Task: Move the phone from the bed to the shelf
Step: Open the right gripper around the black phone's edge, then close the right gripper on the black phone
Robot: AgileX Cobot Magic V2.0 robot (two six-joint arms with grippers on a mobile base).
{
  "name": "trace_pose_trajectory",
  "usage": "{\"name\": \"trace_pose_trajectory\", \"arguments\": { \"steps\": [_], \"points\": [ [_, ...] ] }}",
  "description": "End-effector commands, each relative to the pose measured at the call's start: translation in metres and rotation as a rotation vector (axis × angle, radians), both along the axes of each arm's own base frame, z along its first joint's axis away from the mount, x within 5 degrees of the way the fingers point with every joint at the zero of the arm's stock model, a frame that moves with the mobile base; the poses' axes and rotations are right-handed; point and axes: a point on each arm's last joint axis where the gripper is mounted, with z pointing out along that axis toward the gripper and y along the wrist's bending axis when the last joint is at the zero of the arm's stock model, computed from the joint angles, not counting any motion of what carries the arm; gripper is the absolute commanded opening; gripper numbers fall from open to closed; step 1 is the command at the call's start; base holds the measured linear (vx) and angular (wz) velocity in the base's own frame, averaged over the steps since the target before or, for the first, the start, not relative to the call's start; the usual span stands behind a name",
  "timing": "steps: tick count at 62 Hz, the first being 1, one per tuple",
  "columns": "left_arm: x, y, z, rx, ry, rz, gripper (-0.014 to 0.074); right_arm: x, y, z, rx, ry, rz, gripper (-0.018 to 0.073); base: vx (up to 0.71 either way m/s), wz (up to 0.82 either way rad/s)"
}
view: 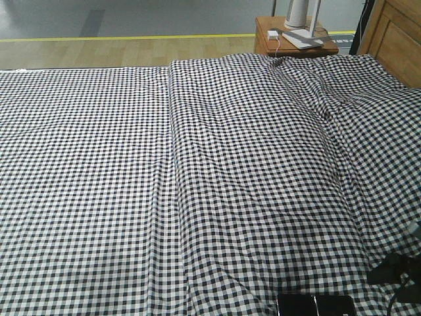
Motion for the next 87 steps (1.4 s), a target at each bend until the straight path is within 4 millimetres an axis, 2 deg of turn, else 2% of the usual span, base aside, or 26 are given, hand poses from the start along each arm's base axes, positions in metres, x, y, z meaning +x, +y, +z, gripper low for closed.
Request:
{"name": "trace_pose_trajectory", "arguments": {
  "steps": [1, 14, 25, 49, 67, 87],
  "points": [
    [-0.001, 0.000, 0.015, -0.011, -0.108, -0.002, 0.0001, 0.005, 0.001, 0.005, 0.056, -0.054, 0.018, 0.0634, 0.00, 0.00],
    [-0.001, 0.000, 0.015, -0.011, -0.108, -0.002, 0.0001, 0.008, 0.007, -0.020, 0.169, -0.045, 0.003, 0.0630, 0.00, 0.00],
    [-0.001, 0.000, 0.015, -0.011, -0.108, -0.002, 0.0001, 0.012, 0.007, -0.033, 0.227, -0.040, 0.002, 0.0627, 0.00, 0.00],
    [-0.001, 0.000, 0.015, -0.011, -0.108, -0.002, 0.0001, 0.018, 0.004, -0.054, 0.250, -0.049, -0.006, 0.0617, 0.00, 0.00],
    [-0.001, 0.000, 0.015, -0.011, -0.108, -0.002, 0.0001, 0.008, 0.014, -0.071, 0.325, -0.021, 0.005, 0.0611, 0.00, 0.00],
    [-0.001, 0.000, 0.015, -0.011, -0.108, -0.002, 0.0001, 0.005, 0.021, -0.080, 0.387, -0.020, -0.022, 0.0601, 0.00, 0.00]
  ]
}}
